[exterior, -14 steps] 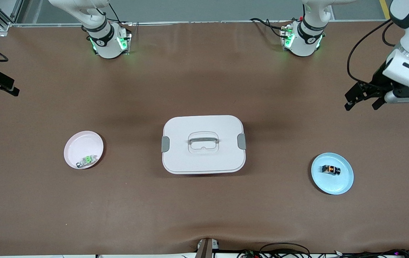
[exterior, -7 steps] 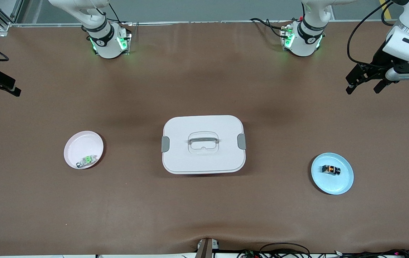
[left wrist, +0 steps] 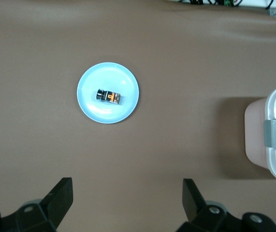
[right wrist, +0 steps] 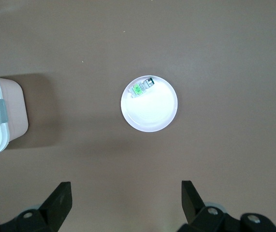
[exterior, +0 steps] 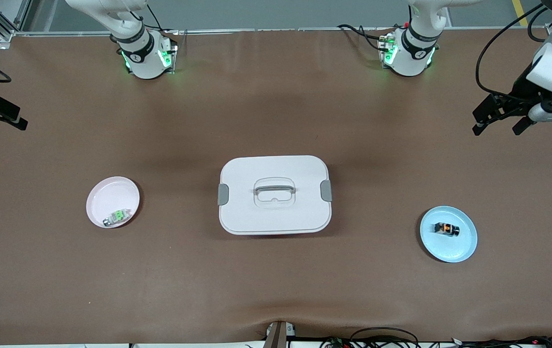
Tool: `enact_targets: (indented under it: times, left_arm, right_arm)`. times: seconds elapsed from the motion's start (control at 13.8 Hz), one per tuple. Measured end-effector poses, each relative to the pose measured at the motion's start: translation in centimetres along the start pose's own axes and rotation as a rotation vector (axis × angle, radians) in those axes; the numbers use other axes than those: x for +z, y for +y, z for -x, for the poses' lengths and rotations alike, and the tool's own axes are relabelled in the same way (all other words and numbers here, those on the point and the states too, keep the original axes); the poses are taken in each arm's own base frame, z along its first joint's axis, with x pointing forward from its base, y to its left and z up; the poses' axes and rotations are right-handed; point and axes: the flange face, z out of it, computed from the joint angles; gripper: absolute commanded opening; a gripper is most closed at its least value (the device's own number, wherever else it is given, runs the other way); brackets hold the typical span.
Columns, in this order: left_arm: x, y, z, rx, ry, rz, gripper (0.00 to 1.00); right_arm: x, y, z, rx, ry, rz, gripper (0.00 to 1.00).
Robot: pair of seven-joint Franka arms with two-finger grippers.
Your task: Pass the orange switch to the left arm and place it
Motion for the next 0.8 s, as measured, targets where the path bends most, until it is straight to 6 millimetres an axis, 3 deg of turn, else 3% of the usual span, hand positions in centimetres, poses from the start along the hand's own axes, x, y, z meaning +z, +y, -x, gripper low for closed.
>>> enact_targets:
  times: [0.15, 0.44, 0.8]
  left_arm:
    - [-0.8, 0.0, -1.0, 0.002, -0.022, -0.002, 1.00]
    - [-2.3, -1.1, -0.9, -0.016, -0.080, -0.009, 1.00]
    - [-2.3, -1.1, -0.6, -0.018, -0.105, -0.010, 1.00]
  right_arm:
    - [0.0, 0.0, 0.0, 0.000, 0.000, 0.000, 1.00]
    - [0.0, 0.0, 0.0, 0.000, 0.001, 0.000, 1.00]
    - [0.0, 0.0, 0.0, -0.001, 0.001, 0.000, 1.00]
